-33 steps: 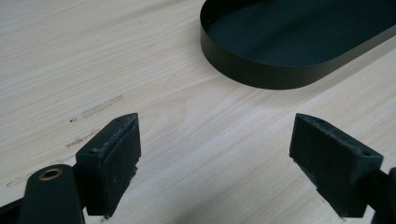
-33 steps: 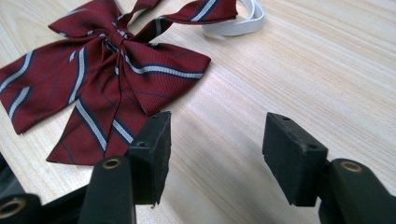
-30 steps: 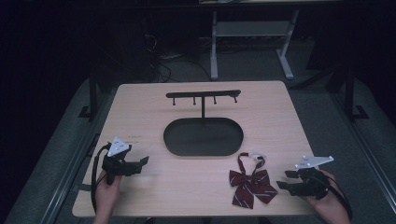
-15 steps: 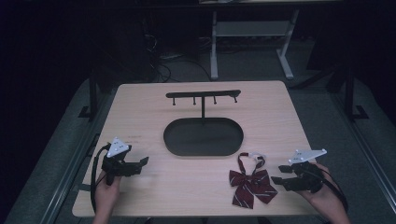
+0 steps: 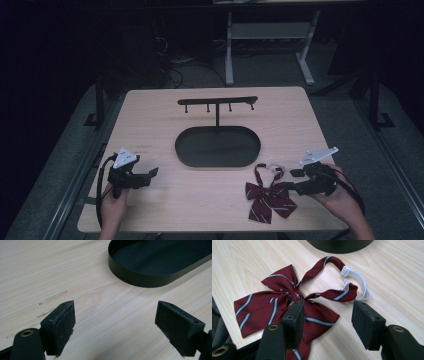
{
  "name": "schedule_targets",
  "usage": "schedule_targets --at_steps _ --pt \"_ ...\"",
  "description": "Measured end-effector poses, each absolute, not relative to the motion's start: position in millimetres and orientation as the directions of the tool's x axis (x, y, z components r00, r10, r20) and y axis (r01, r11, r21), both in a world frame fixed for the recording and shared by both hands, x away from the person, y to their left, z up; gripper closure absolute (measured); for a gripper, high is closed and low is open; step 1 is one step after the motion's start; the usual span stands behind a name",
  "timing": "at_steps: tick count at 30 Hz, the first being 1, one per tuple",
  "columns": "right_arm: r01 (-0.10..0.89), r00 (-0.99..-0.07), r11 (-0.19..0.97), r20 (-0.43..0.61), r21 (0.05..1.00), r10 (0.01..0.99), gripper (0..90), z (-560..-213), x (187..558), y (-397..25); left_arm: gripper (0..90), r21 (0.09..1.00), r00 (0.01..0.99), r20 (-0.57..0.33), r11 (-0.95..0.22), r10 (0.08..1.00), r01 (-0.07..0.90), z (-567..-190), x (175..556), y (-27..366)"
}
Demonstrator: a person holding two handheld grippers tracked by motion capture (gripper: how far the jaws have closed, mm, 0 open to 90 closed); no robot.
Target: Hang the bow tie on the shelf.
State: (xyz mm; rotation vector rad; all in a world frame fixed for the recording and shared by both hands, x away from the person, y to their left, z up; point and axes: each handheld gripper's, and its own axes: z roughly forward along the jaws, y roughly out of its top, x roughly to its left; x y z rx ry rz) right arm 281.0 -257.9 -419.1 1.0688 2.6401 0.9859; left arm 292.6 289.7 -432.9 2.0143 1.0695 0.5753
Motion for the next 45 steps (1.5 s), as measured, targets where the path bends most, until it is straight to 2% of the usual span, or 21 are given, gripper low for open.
schedule_targets --at_steps 26,28,29,45 --pt "0.565 -0.786 0.620 0.125 0.544 0.606 45.7 -413.9 325.9 -229.2 16.3 0.803 0.543 0.021 -0.337 0.840 0.491 -433.3 293.6 291.4" --pt "0.562 -0.788 0.632 0.115 0.533 0.604 47.4 -412.8 329.1 -225.2 16.3 0.800 0.546 0.027 -0.346 0.837 0.491 -432.9 293.8 292.2" --pt "0.558 -0.794 0.648 0.106 0.519 0.599 51.2 -411.9 333.8 -222.0 16.3 0.800 0.546 0.027 -0.345 0.837 0.490 -432.9 293.8 292.3" --pt "0.571 -0.802 0.698 0.114 0.433 0.586 58.3 -417.3 369.3 -204.5 16.3 0.803 0.541 0.006 -0.327 0.841 0.498 -433.5 294.0 291.9"
